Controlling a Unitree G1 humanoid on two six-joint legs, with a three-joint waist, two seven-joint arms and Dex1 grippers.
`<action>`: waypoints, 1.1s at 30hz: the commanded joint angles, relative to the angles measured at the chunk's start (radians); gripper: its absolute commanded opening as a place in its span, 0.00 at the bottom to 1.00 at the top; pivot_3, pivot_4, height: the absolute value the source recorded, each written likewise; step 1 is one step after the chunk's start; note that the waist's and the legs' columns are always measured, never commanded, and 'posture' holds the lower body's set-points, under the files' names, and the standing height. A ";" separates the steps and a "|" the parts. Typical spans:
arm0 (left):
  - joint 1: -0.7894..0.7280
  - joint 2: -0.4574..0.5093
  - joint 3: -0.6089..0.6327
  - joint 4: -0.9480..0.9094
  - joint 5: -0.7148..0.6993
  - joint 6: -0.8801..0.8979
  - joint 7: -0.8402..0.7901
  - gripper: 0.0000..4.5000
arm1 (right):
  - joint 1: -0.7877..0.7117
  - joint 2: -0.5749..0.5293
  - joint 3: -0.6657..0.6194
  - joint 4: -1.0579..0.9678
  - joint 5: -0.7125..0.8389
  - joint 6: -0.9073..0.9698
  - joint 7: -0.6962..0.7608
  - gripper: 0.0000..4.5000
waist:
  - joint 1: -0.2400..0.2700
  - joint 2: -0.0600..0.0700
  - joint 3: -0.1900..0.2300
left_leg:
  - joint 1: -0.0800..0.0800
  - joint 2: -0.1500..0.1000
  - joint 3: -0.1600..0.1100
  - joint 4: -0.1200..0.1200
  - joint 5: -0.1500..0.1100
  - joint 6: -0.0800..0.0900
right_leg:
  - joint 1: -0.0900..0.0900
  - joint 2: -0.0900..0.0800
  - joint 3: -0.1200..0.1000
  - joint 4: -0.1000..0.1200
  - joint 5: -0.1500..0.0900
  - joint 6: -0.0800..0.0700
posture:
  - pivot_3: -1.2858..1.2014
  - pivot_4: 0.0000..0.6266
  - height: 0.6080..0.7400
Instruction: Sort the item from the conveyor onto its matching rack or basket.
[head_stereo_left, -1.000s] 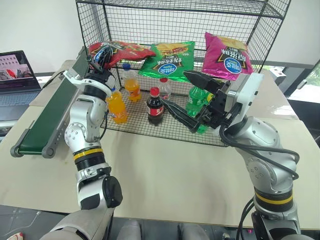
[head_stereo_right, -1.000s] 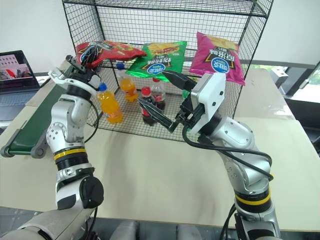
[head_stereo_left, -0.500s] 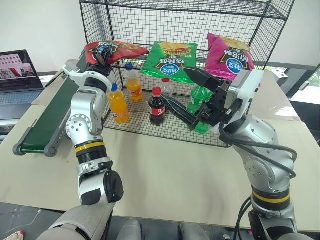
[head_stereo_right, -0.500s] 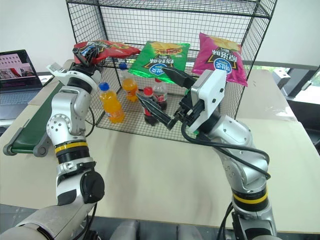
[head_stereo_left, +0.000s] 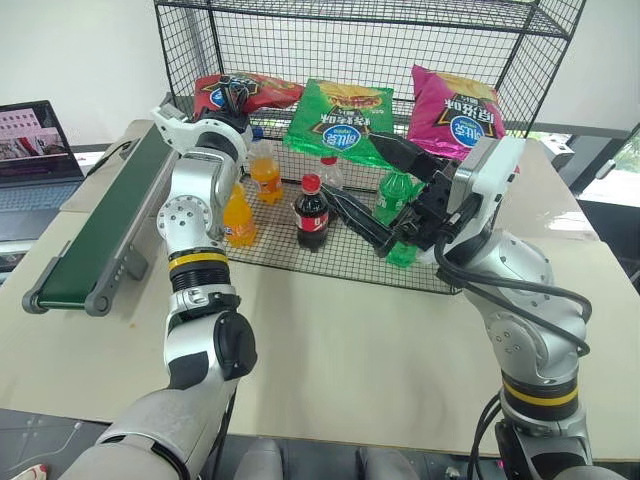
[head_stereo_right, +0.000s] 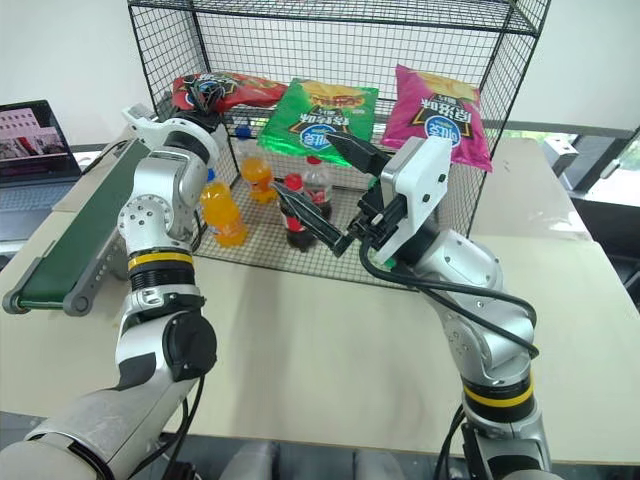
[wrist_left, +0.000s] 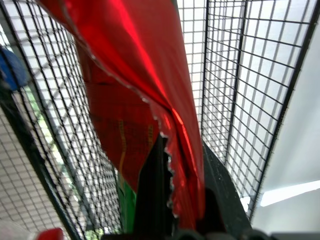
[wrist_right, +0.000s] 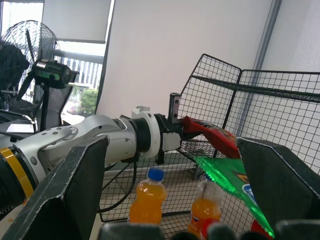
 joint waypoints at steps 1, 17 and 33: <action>-0.033 0.010 0.012 -0.019 0.031 -0.022 -0.030 0.27 | -0.008 -0.005 -0.010 -0.040 -0.004 0.000 -0.009 1.00 | -0.001 0.000 0.000 | 0.000 0.000 0.000 0.000 0.000 0.000 | 0.000 0.000 0.000 0.000 0.000 0.000 | 0.52 0.24 1.00; 0.270 0.017 -0.009 -0.570 -0.141 0.205 0.285 0.99 | 0.070 -0.013 -0.012 -0.046 -0.010 -0.009 0.011 1.00 | -0.004 0.000 0.000 | 0.001 0.000 -0.001 0.000 0.000 -0.001 | 0.000 0.000 0.000 0.003 0.000 0.000 | 0.52 0.24 1.00; 1.060 0.541 -0.604 -0.860 0.773 0.086 -0.223 0.99 | 0.560 0.050 -0.004 0.109 -0.336 -0.126 -0.215 1.00 | -0.002 0.002 0.001 | 0.003 0.000 -0.001 -0.007 0.004 -0.008 | 0.003 0.000 0.001 -0.007 0.000 -0.001 | 0.52 0.24 1.00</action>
